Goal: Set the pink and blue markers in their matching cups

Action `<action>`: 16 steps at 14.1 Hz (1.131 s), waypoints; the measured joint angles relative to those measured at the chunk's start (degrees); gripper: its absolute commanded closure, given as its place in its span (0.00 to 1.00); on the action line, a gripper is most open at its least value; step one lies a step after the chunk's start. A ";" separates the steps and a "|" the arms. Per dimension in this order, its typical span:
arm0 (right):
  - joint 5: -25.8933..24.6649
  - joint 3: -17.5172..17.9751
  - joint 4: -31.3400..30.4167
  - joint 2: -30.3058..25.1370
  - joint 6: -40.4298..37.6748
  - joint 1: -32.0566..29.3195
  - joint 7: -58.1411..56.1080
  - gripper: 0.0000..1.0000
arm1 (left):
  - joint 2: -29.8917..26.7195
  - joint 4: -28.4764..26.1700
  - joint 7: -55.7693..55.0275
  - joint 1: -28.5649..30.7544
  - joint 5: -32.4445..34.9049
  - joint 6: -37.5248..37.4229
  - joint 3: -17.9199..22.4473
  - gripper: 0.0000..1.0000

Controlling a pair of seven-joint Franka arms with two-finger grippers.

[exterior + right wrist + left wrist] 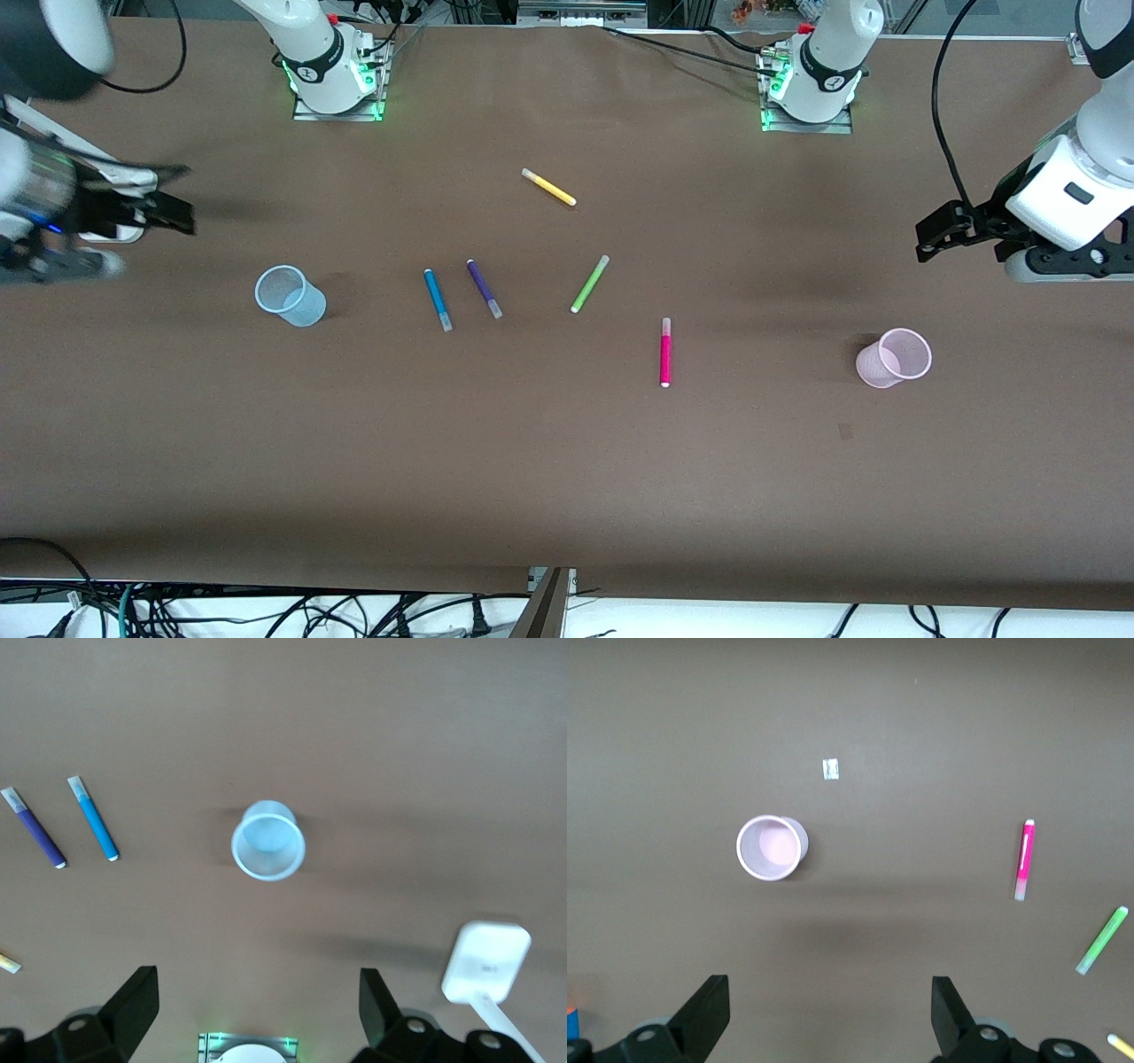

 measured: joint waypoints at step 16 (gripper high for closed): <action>7.40 0.65 -8.26 25.33 35.99 20.41 6.34 0.00 | 28.20 -10.98 -13.51 -22.23 -0.68 36.39 -2.84 0.00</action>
